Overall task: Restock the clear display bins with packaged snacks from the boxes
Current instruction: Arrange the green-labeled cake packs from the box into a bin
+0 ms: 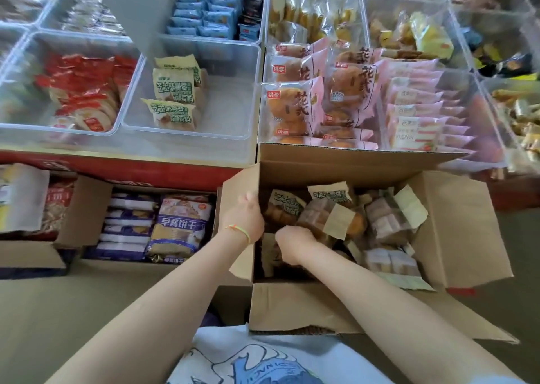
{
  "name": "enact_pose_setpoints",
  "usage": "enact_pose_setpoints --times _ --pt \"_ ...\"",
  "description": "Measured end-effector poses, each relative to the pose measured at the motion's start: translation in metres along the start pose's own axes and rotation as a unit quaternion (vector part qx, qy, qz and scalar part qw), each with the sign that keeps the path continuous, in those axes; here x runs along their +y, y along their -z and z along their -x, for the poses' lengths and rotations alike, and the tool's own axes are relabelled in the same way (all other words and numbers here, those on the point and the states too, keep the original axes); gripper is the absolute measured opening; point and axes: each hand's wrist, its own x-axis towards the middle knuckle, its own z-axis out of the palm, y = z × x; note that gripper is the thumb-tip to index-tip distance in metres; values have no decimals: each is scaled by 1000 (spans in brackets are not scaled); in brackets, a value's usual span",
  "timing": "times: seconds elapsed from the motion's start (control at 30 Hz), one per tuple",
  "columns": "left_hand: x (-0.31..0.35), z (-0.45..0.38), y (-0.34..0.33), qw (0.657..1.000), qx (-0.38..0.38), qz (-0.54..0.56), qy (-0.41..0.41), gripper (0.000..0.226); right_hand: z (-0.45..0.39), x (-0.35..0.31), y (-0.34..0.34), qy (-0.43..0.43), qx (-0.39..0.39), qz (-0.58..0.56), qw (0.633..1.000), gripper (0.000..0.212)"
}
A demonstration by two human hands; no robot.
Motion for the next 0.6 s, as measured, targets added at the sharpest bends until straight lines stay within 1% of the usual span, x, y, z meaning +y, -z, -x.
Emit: enact_pose_setpoints --times 0.03,0.07,0.1,0.13,0.17,0.2,0.23,0.27,0.3,0.33,0.4,0.43,0.47,0.5,0.53,0.57,0.6 --pt "-3 -1 3 999 -16 38 13 24 2 7 7 3 10 -35 999 12" --pt "-7 -1 7 993 -34 106 34 23 6 14 16 8 14 -74 997 10" --pt "-11 -1 11 978 -48 198 52 24 11 23 26 12 17 -119 993 15" --pt "-14 2 17 949 -69 303 59 31 18 31 37 21 23 -167 985 18" --pt "-16 4 23 914 -91 392 46 42 27 38 49 33 35 -217 975 18" --pt "-17 8 30 889 -111 445 16 56 38 43 61 49 58 -268 961 18" --pt "-19 13 36 869 -136 476 -13 70 50 46 73 66 88 -318 942 17" --pt "-20 17 41 849 -167 500 -43 78 62 48 85 79 121 -366 919 16" --pt "-21 20 46 832 -198 514 -68 80 72 48 95 87 153 -411 894 15" --pt "-20 23 50 819 -225 522 -80 77 80 48 104 94 183 -453 867 15" --pt "-20 28 61 801 -254 536 -81 68 92 43 121 111 238 -531 806 16" --pt "-21 29 66 786 -265 553 -80 64 94 37 128 119 253 -572 771 16" --pt "-24 29 72 765 -277 575 -82 61 95 30 134 125 264 -611 736 16" --pt "-28 29 78 739 -288 602 -87 60 94 21 140 126 274 -637 709 17" --pt "-33 28 86 717 -292 627 -92 59 92 11 144 120 287 -652 692 18" --pt "-39 29 94 702 -286 645 -97 58 88 0 148 108 301 -657 682 19" --pt "-46 29 104 697 -272 656 -99 55 83 -13 152 98 316 -661 674 20"
